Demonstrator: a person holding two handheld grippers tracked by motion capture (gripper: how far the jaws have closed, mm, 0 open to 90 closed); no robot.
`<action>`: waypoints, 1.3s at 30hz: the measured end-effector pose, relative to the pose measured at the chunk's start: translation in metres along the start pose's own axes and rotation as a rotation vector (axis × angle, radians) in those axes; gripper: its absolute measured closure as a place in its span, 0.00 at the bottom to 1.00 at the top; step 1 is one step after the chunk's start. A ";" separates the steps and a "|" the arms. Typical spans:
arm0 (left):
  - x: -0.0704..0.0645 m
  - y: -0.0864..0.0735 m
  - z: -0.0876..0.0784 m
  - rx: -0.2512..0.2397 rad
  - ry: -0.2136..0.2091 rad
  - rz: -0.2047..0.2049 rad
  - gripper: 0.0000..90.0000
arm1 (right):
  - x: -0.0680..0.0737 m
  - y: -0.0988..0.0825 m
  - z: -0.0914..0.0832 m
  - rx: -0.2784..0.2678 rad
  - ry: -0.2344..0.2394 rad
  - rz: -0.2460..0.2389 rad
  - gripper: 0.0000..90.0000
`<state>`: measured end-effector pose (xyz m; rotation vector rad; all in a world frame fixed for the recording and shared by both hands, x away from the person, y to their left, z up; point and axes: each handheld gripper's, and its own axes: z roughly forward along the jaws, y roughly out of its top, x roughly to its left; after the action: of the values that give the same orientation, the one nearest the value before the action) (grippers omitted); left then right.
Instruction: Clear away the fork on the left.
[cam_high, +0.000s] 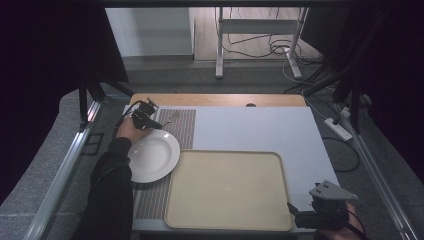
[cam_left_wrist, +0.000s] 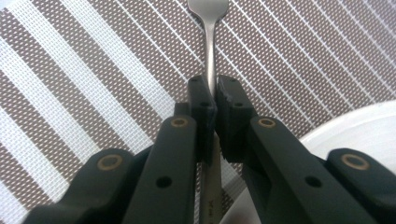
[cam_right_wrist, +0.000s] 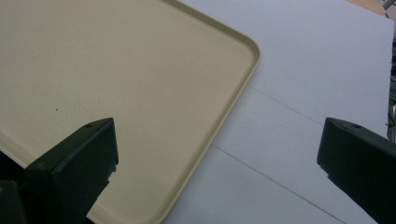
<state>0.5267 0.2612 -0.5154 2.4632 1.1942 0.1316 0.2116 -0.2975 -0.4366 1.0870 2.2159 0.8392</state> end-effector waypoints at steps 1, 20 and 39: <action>0.001 -0.001 -0.003 0.008 0.027 0.006 0.94 | 0.000 0.000 0.000 -0.001 0.000 0.001 0.00; 0.013 -0.031 -0.067 -0.025 0.083 -0.047 0.94 | 0.000 0.000 0.000 0.006 -0.002 -0.002 0.00; -0.044 -0.051 -0.075 -0.041 0.010 0.014 0.94 | 0.001 0.000 0.000 0.008 -0.006 -0.007 0.00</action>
<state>0.4427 0.2786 -0.4622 2.4385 1.1664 0.1713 0.2114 -0.2961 -0.4368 1.0836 2.2184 0.8243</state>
